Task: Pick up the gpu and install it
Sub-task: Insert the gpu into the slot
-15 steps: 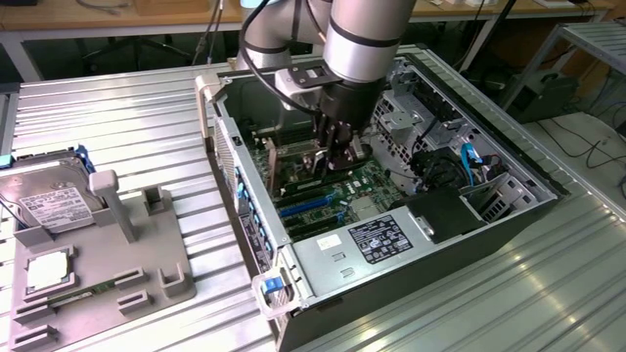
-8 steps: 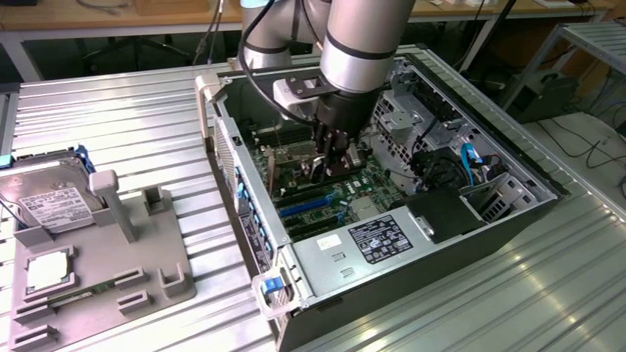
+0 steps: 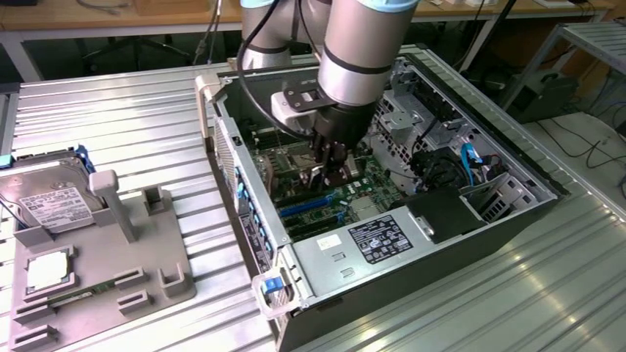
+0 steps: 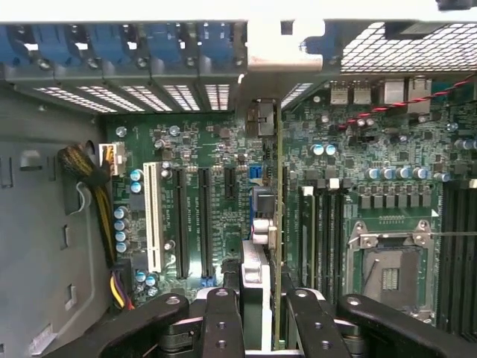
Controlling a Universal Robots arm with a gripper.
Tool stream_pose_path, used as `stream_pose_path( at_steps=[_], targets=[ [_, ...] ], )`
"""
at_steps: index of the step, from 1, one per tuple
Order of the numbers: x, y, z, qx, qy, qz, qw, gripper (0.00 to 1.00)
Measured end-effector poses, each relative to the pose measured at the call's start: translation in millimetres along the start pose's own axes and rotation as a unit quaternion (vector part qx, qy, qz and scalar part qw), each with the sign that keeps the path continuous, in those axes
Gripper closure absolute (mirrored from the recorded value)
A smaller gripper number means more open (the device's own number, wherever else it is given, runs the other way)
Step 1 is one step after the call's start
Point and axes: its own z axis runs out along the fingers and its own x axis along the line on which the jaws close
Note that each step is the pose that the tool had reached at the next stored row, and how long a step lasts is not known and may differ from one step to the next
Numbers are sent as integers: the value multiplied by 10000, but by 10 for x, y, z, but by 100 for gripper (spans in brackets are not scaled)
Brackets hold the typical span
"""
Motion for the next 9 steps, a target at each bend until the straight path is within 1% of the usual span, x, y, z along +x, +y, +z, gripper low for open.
stream_pose_path(
  at_steps=[3, 9],
  targets=[
    [8, 1, 30, 1, -1, 1, 10000, 72],
    [8, 20, 146, 1, -1, 0, 10000, 72]
  ],
)
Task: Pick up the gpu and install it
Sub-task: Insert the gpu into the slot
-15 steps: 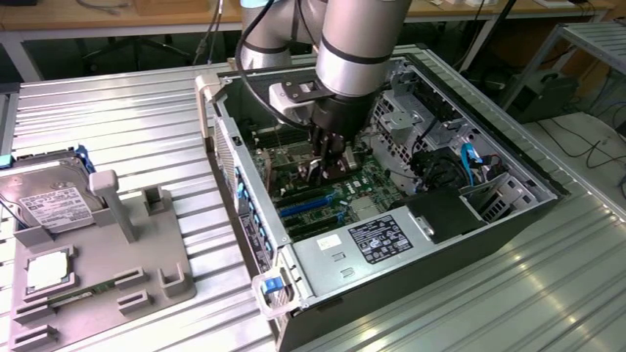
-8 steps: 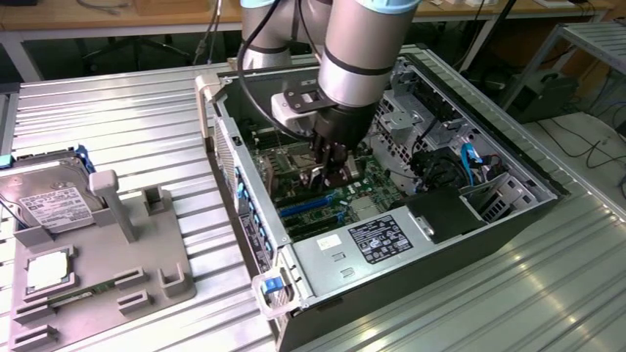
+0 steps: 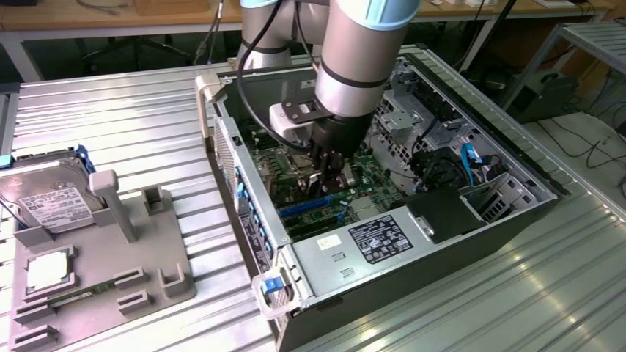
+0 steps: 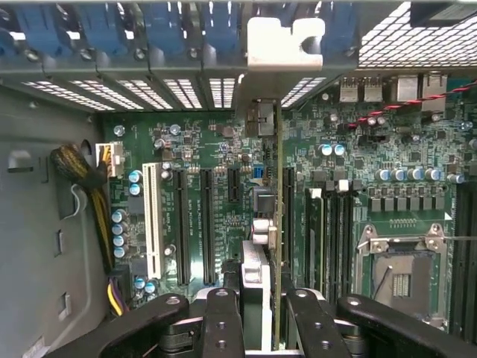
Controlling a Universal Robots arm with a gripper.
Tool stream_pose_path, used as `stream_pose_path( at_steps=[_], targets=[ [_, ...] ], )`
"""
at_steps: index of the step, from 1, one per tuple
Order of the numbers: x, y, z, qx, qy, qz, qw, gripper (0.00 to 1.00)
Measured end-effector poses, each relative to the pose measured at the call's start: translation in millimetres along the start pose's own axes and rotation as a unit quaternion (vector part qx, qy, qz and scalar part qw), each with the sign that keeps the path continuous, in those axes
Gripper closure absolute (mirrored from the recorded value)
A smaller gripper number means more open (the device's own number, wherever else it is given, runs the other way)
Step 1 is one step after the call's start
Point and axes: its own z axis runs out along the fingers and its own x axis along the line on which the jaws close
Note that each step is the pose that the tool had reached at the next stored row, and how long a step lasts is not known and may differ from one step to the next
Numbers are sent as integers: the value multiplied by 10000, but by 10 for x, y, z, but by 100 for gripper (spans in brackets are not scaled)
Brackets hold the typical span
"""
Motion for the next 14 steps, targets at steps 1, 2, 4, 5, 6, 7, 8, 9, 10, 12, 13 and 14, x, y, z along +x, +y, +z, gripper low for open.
stream_pose_path(
  at_steps=[1, 2, 4, 5, 6, 7, 8, 9, 10, 12, 13, 14],
  targets=[
    [-3, 13, 17, 0, 1, 0, 10000, 72],
    [-7, 24, 35, 0, 1, 0, 10000, 72],
    [-9, 30, 73, 0, 1, 0, 10000, 72],
    [-9, 31, 86, 0, 1, 0, 10000, 72],
    [-8, 31, 101, 0, 1, 0, 10000, 72],
    [-8, 32, 116, 0, 1, 0, 10000, 72],
    [-7, 32, 127, 0, 0, 0, 10000, 72],
    [-7, 34, 139, 0, 1, 0, 10000, 72],
    [-7, 40, 148, 0, 1, 1, 10000, 72],
    [-8, 48, 160, 0, 1, 0, 10000, 72],
    [-7, 49, 165, 0, 1, 0, 10000, 72],
    [-7, 50, 170, 0, 1, 0, 10000, 72]
  ],
)
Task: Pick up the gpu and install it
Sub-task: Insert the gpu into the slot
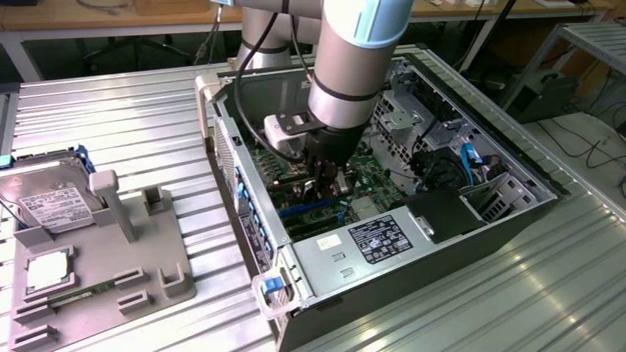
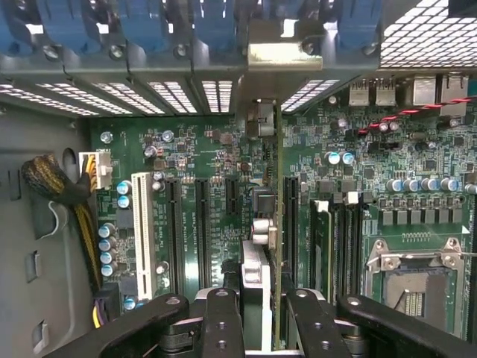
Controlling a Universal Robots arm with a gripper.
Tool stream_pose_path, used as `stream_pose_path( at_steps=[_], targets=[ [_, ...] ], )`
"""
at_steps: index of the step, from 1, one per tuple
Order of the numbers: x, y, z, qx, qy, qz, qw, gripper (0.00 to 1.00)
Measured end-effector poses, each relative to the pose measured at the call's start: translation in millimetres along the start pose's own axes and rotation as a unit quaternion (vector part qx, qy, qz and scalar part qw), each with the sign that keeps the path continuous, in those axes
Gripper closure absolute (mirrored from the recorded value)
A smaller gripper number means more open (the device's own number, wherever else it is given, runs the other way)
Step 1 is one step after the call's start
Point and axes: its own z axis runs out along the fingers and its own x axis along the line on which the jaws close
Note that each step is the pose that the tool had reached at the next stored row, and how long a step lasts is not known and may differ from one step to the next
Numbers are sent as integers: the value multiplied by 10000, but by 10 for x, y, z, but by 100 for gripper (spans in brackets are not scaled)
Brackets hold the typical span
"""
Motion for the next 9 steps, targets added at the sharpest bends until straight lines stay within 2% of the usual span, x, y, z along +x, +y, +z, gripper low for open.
stream_pose_path(
  at_steps=[9],
  targets=[
    [-19, 31, 53, -1, 0, 0, 10000, 72]
  ],
)
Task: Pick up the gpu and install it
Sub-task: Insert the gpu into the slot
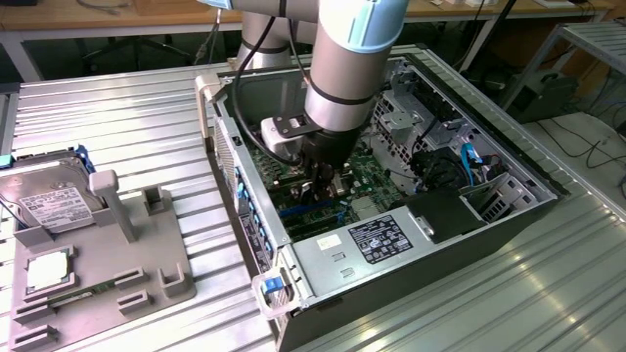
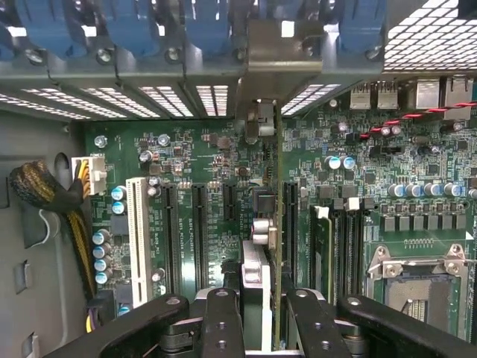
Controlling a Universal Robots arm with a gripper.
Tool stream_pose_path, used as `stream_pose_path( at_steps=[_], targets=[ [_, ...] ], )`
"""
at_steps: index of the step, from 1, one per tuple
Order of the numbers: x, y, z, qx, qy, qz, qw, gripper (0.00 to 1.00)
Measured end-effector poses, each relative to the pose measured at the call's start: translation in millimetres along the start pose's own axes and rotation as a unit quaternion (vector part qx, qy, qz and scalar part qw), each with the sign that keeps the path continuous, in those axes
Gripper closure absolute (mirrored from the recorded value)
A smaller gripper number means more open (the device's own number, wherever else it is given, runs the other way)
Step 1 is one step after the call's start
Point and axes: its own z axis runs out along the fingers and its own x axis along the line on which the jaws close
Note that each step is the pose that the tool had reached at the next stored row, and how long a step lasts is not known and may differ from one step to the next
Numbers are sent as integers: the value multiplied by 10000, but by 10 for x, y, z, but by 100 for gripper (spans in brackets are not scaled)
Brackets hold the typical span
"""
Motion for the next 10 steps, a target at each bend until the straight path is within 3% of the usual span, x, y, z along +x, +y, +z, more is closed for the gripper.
stream_pose_path(
  at_steps=[10],
  targets=[
    [-24, 26, 56, -9, 1, 0, 10000, 72]
  ],
)
